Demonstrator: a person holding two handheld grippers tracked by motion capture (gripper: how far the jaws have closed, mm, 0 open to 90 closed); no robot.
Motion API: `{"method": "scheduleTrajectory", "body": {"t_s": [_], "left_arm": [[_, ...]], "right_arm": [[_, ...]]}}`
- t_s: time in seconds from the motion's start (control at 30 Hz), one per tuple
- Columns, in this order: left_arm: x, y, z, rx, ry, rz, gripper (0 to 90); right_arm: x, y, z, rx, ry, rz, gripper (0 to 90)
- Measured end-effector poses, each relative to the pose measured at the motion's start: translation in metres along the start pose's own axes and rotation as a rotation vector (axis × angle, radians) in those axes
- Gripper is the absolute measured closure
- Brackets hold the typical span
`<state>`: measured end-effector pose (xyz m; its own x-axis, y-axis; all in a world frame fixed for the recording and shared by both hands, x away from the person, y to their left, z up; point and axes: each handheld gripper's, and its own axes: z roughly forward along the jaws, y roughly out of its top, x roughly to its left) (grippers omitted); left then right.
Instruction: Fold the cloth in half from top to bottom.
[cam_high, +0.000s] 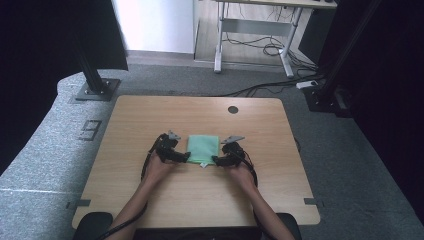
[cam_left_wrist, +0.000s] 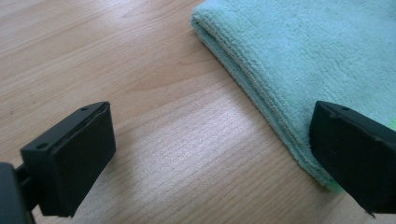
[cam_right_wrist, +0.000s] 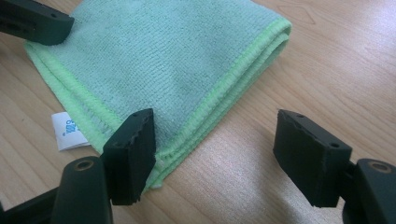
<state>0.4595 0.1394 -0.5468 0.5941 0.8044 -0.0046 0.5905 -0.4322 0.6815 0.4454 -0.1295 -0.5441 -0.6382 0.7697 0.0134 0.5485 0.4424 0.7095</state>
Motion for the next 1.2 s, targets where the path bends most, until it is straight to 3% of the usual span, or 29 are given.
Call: {"method": "scheduleTrajectory", "body": {"t_s": [0.1,0.27,0.4,0.53,0.67,0.77,1.2], "left_arm": [[0.0,0.001,-0.001,0.007,0.0,-0.005,2.4],[-0.004,0.004,-0.007,0.0,0.007,0.022,2.2],[-0.007,0.005,-0.016,-0.006,-0.018,0.038,1.4],[-0.01,0.002,-0.029,-0.014,-0.056,0.05,0.0],[-0.012,0.0,-0.036,-0.02,-0.071,0.061,0.0],[-0.013,-0.002,-0.045,-0.028,-0.079,0.069,0.0],[-0.017,-0.013,-0.079,-0.045,-0.036,0.111,0.0]], "right_arm": [[-0.001,0.001,-0.001,0.0,0.004,-0.011,29.0],[-0.002,0.002,-0.004,-0.015,0.015,-0.011,27.4],[-0.005,0.004,-0.011,-0.031,0.021,-0.003,22.9],[-0.003,0.005,-0.021,-0.021,0.027,-0.026,13.8],[-0.002,0.005,-0.025,-0.015,0.039,-0.04,12.4],[-0.001,0.004,-0.031,-0.017,0.04,-0.042,6.0],[0.002,-0.004,-0.06,-0.032,0.028,-0.068,1.4]]}}
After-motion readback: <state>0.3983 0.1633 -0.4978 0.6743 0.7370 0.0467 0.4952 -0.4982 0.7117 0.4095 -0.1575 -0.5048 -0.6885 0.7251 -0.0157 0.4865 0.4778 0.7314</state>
